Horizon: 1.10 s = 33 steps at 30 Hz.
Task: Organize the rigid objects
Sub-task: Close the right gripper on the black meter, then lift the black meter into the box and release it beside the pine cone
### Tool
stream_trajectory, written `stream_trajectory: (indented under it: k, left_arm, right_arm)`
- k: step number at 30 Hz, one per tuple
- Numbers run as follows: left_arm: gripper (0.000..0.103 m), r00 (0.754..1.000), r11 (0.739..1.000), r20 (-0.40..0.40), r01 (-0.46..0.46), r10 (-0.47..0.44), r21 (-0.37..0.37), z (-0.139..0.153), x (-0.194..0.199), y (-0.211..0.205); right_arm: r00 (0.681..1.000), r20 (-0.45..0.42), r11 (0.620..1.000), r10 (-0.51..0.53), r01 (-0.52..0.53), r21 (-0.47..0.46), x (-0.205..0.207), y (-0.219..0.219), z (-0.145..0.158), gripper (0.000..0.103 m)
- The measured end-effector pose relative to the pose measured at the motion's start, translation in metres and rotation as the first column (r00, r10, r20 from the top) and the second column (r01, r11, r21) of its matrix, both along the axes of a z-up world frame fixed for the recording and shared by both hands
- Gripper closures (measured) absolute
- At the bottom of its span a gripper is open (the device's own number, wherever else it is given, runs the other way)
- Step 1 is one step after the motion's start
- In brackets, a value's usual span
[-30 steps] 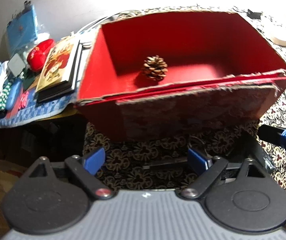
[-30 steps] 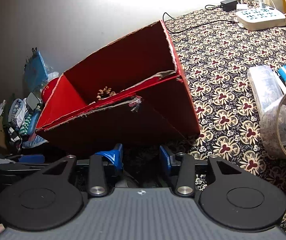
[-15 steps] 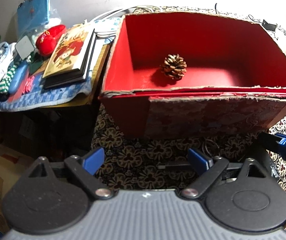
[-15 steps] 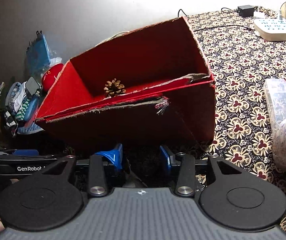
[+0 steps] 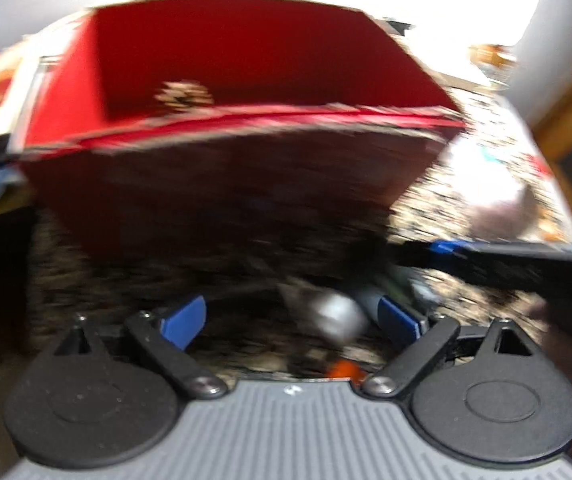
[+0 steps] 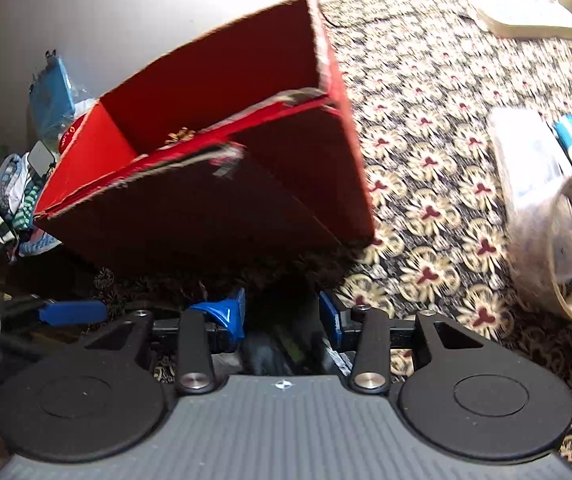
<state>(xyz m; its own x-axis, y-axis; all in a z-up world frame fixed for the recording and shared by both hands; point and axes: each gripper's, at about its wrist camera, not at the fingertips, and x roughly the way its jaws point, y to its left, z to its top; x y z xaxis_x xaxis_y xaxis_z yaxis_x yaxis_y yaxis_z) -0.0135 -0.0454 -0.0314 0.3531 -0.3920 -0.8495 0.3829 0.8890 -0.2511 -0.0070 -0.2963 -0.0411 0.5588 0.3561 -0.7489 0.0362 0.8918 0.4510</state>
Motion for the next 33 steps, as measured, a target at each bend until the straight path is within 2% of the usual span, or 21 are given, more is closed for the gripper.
stream_trajectory:
  k: [1,4,7,11,13,16,22,26,29,30,33]
  left_arm:
    - [0.0,1.0,0.999,-0.004,0.027,-0.027,-0.025,-0.001,-0.003,-0.005]
    - [0.001,0.992,0.987,-0.037,0.113,-0.118,-0.116,-0.005,-0.008,-0.023]
    - [0.001,0.979,0.969,-0.061,0.183,-0.196,-0.168,-0.01,-0.012,-0.042]
    - [0.002,0.966,0.953,-0.1,0.212,-0.237,-0.215,-0.025,-0.013,-0.06]
    - [0.007,0.962,0.951,-0.119,0.217,-0.247,-0.22,-0.031,-0.014,-0.068]
    - [0.008,0.962,0.954,-0.144,0.194,-0.23,-0.229,-0.039,-0.013,-0.078]
    - [0.003,0.968,0.971,-0.191,0.121,-0.161,-0.204,-0.051,-0.009,-0.076]
    - [0.003,0.976,0.982,-0.183,0.084,-0.115,-0.171,-0.059,-0.004,-0.077]
    - [0.003,0.986,0.988,-0.124,0.098,-0.114,-0.123,-0.058,-0.004,-0.086]
    - [0.007,0.987,0.988,-0.104,0.111,-0.122,-0.104,-0.058,-0.004,-0.091]
    - [0.01,0.99,0.991,-0.063,0.122,-0.126,-0.053,-0.057,-0.005,-0.098]
  right_arm:
    - [1.0,-0.012,1.0,-0.004,0.004,0.019,-0.001,-0.004,-0.003,0.078]
    - [0.999,-0.051,0.997,0.008,-0.004,0.071,-0.001,-0.013,-0.011,0.078]
    - [0.998,-0.057,0.997,0.033,-0.03,0.066,-0.003,-0.015,-0.016,0.078]
    - [0.997,-0.07,0.997,0.042,-0.037,0.074,-0.001,-0.021,-0.024,0.078]
    - [0.995,-0.079,0.995,0.054,-0.047,0.088,0.001,-0.026,-0.029,0.078]
    - [0.994,-0.084,0.993,0.069,-0.06,0.099,0.006,-0.028,-0.034,0.078]
    - [0.988,-0.098,0.986,0.117,-0.104,0.127,0.012,-0.028,-0.042,0.078]
    - [0.986,-0.085,0.982,0.141,-0.129,0.136,0.015,-0.026,-0.042,0.076]
    - [0.982,-0.072,0.979,0.173,-0.164,0.126,0.016,-0.023,-0.041,0.076]
    - [0.981,-0.069,0.977,0.18,-0.171,0.124,0.016,-0.022,-0.041,0.076]
    - [0.983,-0.063,0.978,0.174,-0.165,0.125,0.013,-0.022,-0.042,0.079]
